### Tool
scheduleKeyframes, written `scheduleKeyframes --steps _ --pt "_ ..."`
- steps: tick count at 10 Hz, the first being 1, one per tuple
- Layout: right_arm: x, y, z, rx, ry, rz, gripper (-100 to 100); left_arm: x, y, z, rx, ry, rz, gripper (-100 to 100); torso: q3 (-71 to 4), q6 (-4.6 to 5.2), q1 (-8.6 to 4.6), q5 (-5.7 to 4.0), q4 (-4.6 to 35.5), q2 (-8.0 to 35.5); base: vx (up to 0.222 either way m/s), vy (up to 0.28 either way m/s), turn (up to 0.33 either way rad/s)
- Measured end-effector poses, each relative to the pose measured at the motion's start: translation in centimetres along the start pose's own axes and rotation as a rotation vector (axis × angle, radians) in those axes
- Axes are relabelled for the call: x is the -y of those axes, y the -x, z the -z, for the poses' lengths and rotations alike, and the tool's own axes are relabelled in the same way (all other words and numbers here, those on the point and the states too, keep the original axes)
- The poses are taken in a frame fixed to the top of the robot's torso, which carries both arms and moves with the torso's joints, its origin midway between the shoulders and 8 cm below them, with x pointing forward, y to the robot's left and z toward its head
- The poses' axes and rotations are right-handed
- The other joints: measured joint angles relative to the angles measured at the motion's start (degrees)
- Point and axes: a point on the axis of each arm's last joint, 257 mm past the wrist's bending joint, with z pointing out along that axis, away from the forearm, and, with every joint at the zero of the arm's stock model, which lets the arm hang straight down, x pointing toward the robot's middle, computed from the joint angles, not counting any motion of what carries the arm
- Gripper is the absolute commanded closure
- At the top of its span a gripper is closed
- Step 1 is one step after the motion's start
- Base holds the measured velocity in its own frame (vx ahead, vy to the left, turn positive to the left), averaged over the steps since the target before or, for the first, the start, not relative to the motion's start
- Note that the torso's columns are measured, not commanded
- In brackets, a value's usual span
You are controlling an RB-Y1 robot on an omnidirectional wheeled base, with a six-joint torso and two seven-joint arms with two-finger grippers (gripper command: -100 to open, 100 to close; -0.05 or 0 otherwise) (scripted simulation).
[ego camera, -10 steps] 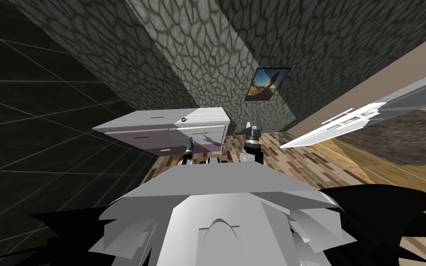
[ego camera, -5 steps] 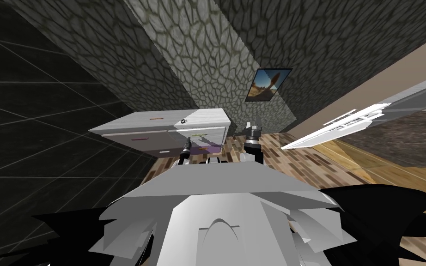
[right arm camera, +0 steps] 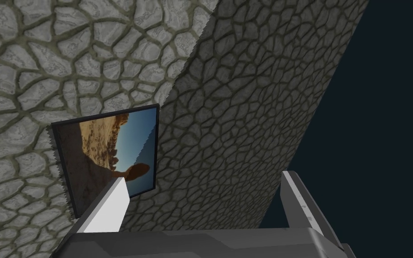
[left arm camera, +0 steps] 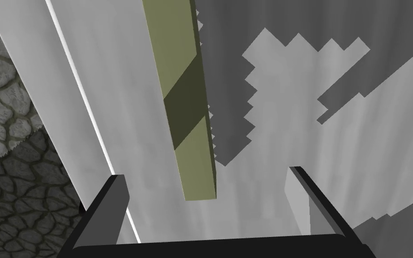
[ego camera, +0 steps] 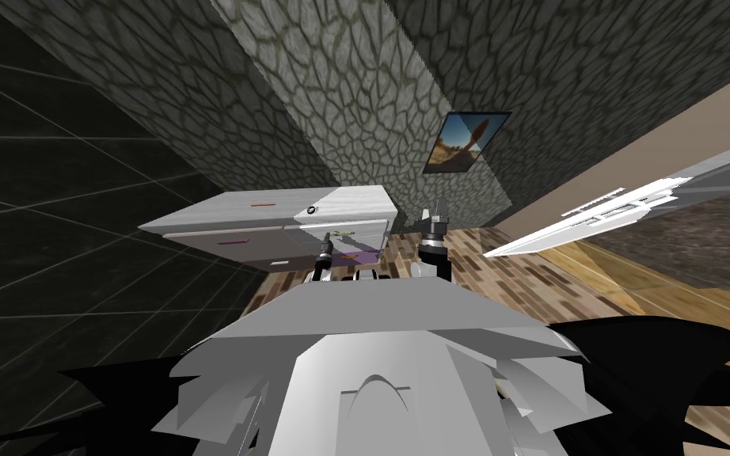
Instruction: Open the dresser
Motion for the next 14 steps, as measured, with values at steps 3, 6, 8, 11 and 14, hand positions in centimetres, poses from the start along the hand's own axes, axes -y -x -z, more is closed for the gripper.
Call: scheduleKeyframes --steps 3,6,8,11,14 --pt "0.0 0.0 0.0 0.000 0.000 0.000 0 0.3 -2.2 0.0 0.017 -0.004 0.071 -100 -0.18 0.00 0.01 0.00 -0.08 -0.28 0.000 0.000 0.000" --pt "0.0 0.0 0.0 0.000 0.000 0.000 0 -0.7 1.5 -0.4 0.051 0.007 0.062 -100 0.00 0.03 -0.22 -0.06 0.00 0.01 -0.063 -0.074 -0.229" --pt "0.0 0.0 0.0 0.000 0.000 0.000 0 -1.9 4.2 -0.1 0.081 0.024 0.056 -100 -0.12 0.01 0.02 0.01 -0.06 -0.19 -0.071 -0.089 -0.298" --pt "0.0 0.0 0.0 0.000 0.000 0.000 0 -2.5 8.5 -0.2 0.125 0.036 0.053 -100 -0.22 -0.03 0.20 0.06 -0.10 -0.35 -0.038 -0.050 -0.090" --pt "0.0 0.0 0.0 0.000 0.000 0.000 0 -2.8 13.4 -0.5 0.176 0.034 0.043 -100 -0.11 0.02 -0.08 -0.02 -0.05 -0.17 -0.051 -0.078 -0.211"
